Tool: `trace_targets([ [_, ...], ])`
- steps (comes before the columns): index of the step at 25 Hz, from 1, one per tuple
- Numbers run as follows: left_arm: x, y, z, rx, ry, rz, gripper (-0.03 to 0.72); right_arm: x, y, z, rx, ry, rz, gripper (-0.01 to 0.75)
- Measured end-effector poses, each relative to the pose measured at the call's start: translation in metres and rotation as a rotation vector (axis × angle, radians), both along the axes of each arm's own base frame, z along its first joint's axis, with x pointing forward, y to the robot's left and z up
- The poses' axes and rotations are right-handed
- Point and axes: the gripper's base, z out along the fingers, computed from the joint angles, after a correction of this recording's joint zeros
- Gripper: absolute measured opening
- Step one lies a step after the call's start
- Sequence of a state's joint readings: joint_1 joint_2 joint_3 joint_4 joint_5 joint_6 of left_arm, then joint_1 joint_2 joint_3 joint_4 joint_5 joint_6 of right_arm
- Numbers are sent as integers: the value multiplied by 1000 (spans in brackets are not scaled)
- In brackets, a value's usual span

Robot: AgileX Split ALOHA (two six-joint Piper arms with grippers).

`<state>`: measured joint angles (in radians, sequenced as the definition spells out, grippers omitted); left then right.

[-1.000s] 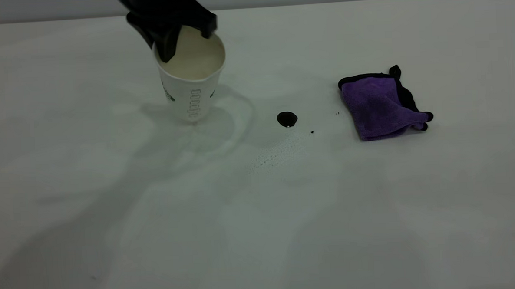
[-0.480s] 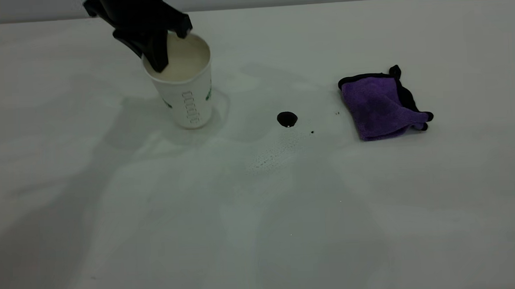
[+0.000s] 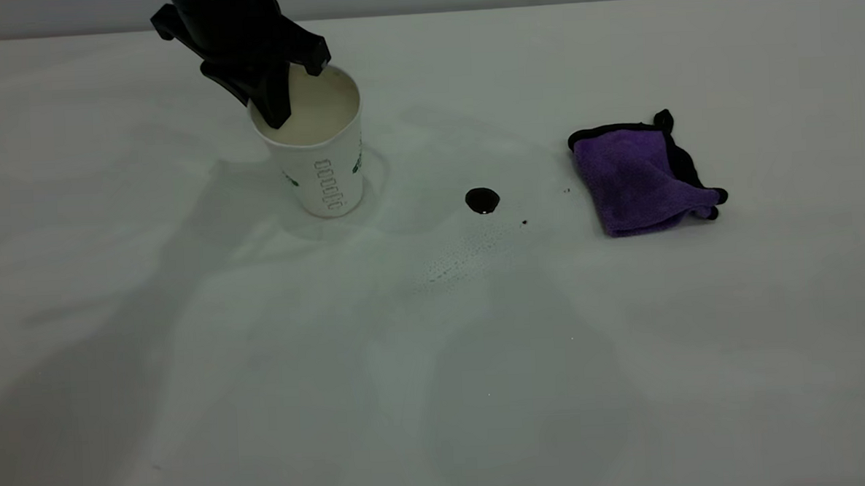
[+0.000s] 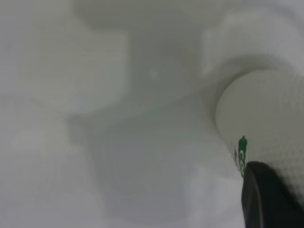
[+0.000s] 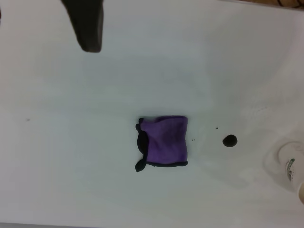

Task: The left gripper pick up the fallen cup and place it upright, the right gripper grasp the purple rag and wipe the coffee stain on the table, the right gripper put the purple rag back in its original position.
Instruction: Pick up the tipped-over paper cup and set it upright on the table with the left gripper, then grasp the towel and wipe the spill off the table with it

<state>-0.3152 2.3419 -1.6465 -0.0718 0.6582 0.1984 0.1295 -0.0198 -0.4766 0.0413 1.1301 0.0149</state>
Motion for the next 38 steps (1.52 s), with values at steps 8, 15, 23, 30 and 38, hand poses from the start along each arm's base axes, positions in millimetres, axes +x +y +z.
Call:
trace_targets([
  [8,1,0,0,-2,-7,1,45,0,0,0,0,0,0,470],
  [15,1,0,0,-3,-10,1,231,0,0,0,0,0,0,470],
  [23,3,1,5,23,-7,-17,459,0,0,0,0,0,0,470],
  [30,6,3,40,76,44,-40,498,0,0,0,0,0,0,470],
  [38,-8,-4,140,40,-22,-54,500,0,0,0,0,0,0,470],
])
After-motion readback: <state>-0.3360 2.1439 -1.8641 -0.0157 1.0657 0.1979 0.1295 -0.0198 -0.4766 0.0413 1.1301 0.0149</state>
